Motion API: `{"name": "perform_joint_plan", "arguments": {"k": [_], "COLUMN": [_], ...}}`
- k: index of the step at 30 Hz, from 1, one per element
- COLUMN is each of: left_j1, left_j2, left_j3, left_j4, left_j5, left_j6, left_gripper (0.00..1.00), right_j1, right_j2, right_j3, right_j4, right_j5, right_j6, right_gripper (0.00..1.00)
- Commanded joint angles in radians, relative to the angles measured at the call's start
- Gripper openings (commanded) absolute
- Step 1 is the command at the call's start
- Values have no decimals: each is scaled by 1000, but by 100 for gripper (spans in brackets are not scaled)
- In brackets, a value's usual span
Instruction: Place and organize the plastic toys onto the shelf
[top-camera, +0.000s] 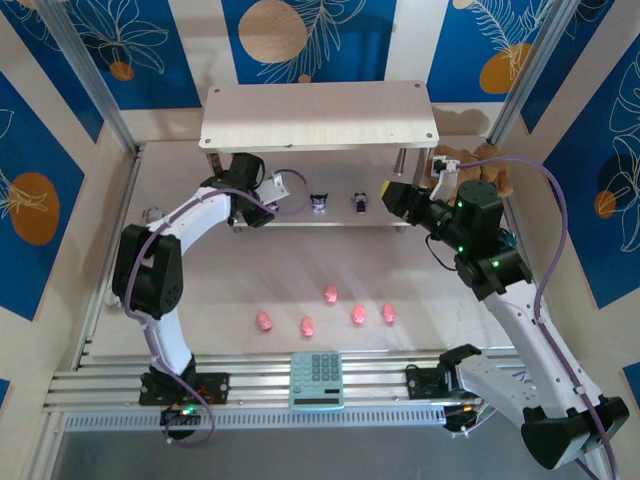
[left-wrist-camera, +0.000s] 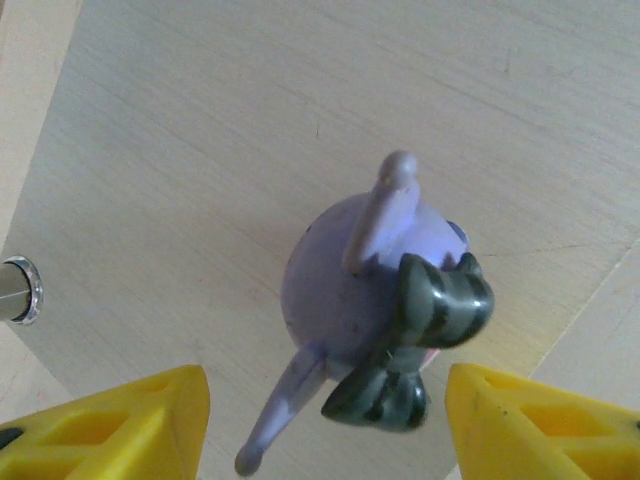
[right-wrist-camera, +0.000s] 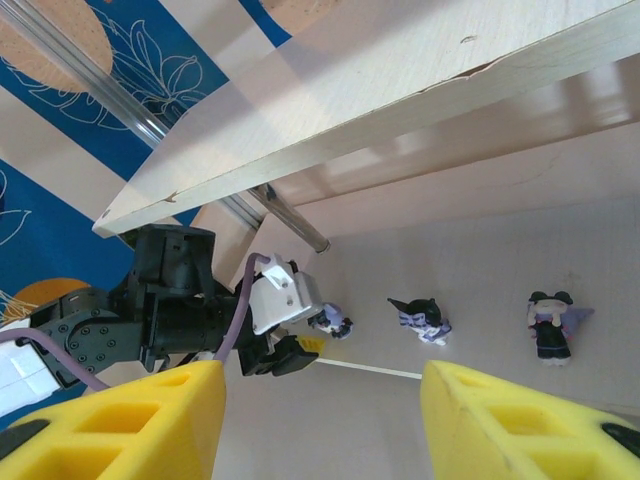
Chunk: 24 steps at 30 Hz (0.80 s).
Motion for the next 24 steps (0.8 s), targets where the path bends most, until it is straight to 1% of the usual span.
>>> {"name": "perform_joint_plan", "arguments": {"k": [1,3,15,20,24], "left_j1": [16,16,15,14,7], "left_j2": [-52,-61,-139,-181,-245], "left_j3": [-15,-20,-74,-96,-131], "left_j4": [8,13,16,-7,-27], "left_j5": [39,49,64,55,55], "left_j6": [21,16,25,4,-30], "left_gripper": [68,71,71,70,69], "right_j1": [-6,-7,-8,-8,-8], "right_j2": [-16,-17,-23,-29,-34], "right_j3": [-6,-6,-2,-4,-8], "right_j4": [27,26,22,19,13], "right_j5": [-20,-21,-27,-32,-34], "right_j6": [10,11,12,11,7], "right_gripper": [55,55,55,55,55]}}
